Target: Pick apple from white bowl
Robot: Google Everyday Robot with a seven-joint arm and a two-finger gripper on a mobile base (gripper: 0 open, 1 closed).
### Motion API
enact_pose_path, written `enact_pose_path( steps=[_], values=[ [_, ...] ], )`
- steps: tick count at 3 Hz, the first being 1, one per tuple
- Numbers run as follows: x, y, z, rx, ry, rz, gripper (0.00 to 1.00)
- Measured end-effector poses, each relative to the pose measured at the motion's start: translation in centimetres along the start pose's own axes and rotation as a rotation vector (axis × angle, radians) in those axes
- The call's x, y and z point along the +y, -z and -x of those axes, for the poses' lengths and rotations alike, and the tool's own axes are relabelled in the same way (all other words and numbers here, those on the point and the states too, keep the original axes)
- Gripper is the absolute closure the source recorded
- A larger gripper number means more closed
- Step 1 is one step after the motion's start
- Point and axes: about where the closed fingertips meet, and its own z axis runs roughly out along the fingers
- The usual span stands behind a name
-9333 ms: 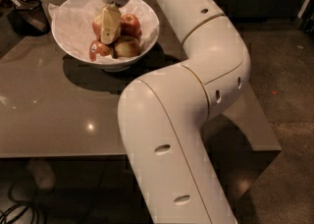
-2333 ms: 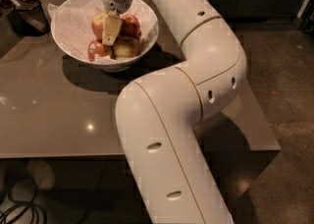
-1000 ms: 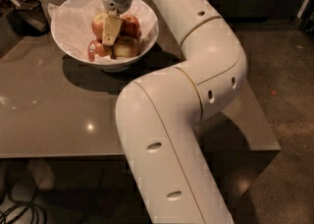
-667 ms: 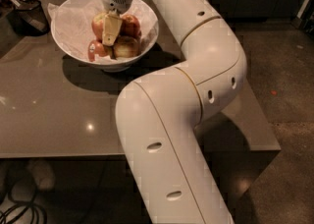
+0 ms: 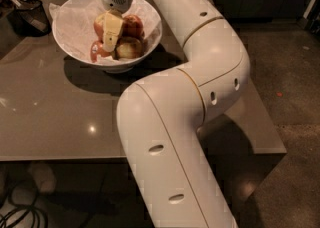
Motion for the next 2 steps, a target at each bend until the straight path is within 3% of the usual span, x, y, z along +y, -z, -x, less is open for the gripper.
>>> enact_pose_path(
  steps=[2],
  values=[
    [0.00,0.00,0.00,0.000,0.000,0.000,0.41]
  ],
)
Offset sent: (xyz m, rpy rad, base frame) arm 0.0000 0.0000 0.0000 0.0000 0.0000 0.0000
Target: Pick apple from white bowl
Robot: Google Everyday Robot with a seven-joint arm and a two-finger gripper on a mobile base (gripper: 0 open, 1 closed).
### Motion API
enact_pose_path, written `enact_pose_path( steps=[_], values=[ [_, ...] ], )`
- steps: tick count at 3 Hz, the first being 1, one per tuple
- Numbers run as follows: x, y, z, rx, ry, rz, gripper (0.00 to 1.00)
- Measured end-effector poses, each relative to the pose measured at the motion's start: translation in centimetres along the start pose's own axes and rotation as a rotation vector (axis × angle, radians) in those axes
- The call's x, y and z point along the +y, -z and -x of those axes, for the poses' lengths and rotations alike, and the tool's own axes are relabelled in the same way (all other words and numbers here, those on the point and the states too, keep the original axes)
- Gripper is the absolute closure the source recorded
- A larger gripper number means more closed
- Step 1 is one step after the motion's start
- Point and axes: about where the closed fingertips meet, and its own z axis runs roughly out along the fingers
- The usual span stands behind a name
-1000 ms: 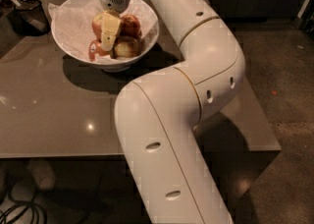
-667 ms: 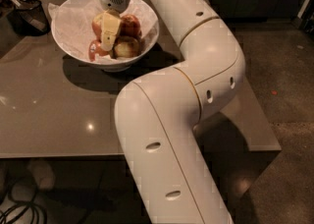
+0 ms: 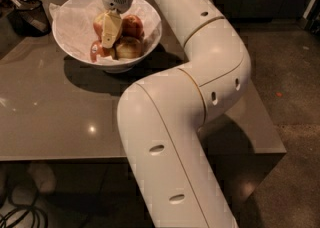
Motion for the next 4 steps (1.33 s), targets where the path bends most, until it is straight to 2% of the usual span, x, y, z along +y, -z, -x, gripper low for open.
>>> enact_pose_path(
  steps=[2,3,4],
  values=[
    [-0.4,0.5,0.4,-0.008,-0.006,-0.019,0.88],
    [-1.0,1.2,1.5,-0.019,-0.001,-0.055,1.00],
    [-1.0,2.3,2.7,-0.026,0.017,-0.081,1.00]
  ],
)
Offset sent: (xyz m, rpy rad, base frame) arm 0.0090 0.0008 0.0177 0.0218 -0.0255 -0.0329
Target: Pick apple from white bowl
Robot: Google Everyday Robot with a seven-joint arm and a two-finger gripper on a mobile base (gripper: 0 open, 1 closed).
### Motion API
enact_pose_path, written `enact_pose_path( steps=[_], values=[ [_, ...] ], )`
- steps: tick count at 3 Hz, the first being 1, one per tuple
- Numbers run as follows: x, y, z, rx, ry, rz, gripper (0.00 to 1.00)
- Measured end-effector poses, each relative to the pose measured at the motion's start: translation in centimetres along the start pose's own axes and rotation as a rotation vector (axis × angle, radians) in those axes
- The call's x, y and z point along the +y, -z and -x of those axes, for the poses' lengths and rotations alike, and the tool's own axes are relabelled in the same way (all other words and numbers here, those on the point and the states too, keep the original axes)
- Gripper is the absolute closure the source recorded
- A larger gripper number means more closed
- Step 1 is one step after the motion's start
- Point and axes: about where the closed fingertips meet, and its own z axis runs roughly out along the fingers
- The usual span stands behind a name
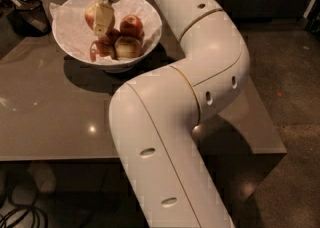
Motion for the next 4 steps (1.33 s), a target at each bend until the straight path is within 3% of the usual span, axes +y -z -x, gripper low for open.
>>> enact_pose_path(
  steps=[2,4],
  values=[
    [0.9,2.6,2.2,-0.063,0.022,-0.009,1.00],
    [2.8,4.9,2.5,-0.117,-0.029,0.006,1.00]
  ],
)
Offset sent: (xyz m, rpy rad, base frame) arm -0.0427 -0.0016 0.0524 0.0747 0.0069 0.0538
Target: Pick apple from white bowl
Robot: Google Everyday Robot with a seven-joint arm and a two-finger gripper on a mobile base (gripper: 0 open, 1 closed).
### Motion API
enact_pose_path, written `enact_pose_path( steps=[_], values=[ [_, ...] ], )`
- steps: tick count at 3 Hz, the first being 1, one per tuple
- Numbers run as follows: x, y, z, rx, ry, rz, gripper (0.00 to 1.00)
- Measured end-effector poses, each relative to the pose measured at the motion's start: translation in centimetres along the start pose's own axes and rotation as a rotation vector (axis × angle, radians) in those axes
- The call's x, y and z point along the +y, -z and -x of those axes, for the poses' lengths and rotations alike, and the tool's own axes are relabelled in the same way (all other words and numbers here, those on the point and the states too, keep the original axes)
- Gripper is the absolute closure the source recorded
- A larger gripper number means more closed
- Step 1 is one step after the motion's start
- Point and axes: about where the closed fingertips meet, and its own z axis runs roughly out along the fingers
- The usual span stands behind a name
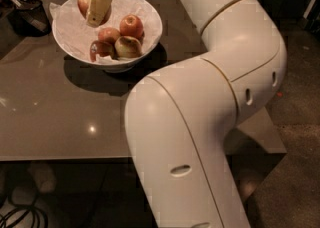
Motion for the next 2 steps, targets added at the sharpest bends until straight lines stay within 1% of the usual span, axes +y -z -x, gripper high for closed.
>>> enact_pose_path(
  steps=[1,2],
  values=[
    [3.88,1.65,1.38,-0.016,-0.019,-0.008,1.00],
    [4.57,1.00,1.06,-0.007,-0.022,0.010,1.00]
  ],
)
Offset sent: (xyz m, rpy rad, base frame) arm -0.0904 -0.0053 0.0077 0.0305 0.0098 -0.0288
